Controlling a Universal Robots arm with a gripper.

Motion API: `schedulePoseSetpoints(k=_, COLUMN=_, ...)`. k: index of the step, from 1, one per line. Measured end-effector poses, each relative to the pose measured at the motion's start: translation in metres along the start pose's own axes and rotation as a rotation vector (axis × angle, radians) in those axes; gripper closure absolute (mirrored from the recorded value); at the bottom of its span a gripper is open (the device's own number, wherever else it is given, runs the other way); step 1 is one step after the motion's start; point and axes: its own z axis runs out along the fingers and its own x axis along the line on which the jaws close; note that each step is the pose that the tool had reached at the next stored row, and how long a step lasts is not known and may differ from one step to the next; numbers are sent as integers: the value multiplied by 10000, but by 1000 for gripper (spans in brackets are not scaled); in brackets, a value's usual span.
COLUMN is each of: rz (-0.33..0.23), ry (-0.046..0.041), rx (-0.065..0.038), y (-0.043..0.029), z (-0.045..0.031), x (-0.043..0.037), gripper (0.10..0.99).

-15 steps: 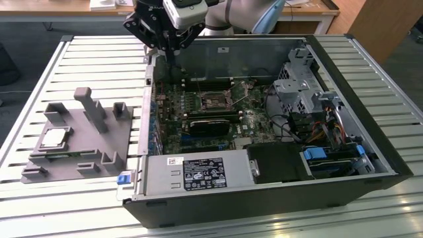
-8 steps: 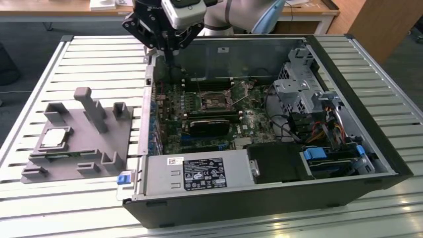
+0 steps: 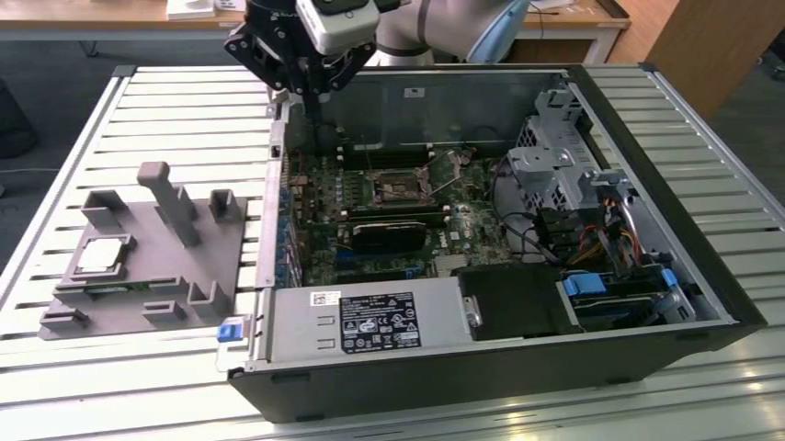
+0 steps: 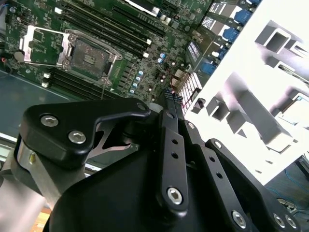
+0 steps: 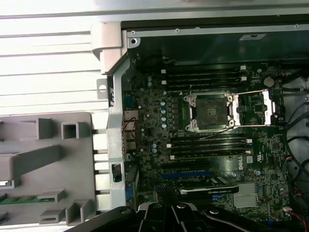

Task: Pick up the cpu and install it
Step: 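Reach for the cpu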

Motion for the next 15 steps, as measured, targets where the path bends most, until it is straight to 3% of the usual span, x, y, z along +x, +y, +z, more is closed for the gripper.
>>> schedulePoseSetpoints(k=15, rz=0, ry=0, rx=0, y=-4, z=3, x=46, gripper=980)
